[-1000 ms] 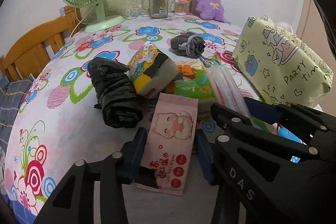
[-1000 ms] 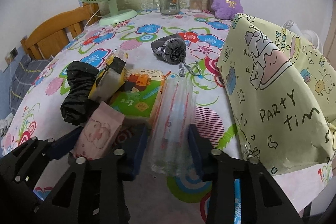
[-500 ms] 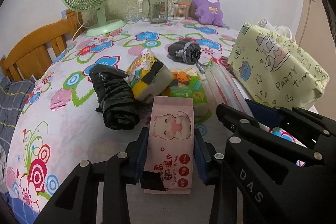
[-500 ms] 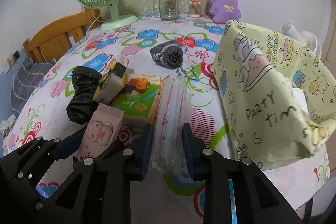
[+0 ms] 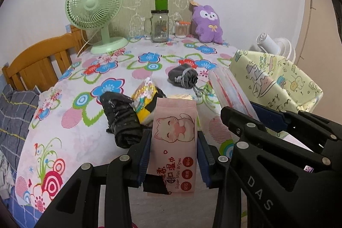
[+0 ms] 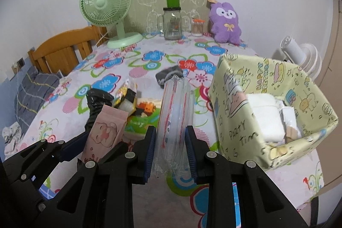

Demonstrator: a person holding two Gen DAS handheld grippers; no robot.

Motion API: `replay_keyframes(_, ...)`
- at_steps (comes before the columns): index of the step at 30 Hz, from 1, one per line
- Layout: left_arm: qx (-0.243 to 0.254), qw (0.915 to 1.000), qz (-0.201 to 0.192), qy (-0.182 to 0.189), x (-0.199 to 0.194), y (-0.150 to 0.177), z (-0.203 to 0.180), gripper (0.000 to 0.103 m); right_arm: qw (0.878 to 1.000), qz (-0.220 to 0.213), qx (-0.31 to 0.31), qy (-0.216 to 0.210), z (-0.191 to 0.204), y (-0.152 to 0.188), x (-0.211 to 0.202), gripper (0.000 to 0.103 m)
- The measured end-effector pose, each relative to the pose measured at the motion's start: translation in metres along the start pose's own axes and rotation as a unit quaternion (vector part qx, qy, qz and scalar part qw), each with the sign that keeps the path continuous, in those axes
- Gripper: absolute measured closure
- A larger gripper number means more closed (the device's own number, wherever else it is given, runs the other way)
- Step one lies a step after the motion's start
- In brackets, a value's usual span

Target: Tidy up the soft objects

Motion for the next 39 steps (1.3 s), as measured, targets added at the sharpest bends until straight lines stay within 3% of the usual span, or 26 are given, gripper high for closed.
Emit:
replay_keyframes(20, 0.007, 0.9990, -0.045, -0.003, -0.038, -0.054, -0.014, 0.062, 0.999, -0.045, 0.000, -0.005, -0.006, -0.054, -0.045, 0.072)
replay_keyframes(39, 0.017, 0.9981, -0.057, 0.016, -0.026, -0.088, -0.054, 0.062, 0.998, -0.059, 0.008, 0.008, -0.047, -0.084, -0.051, 0.072)
Point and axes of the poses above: each gripper's, at about its wrist camera, not at the fingertips, and x roughly the way its jaws point, z to its left, y to its underside, the point moved 7 cm from there along x, roughly the way its jaws point, and after that the axes turned 11 degrees about -z, right-handed, at the moved point
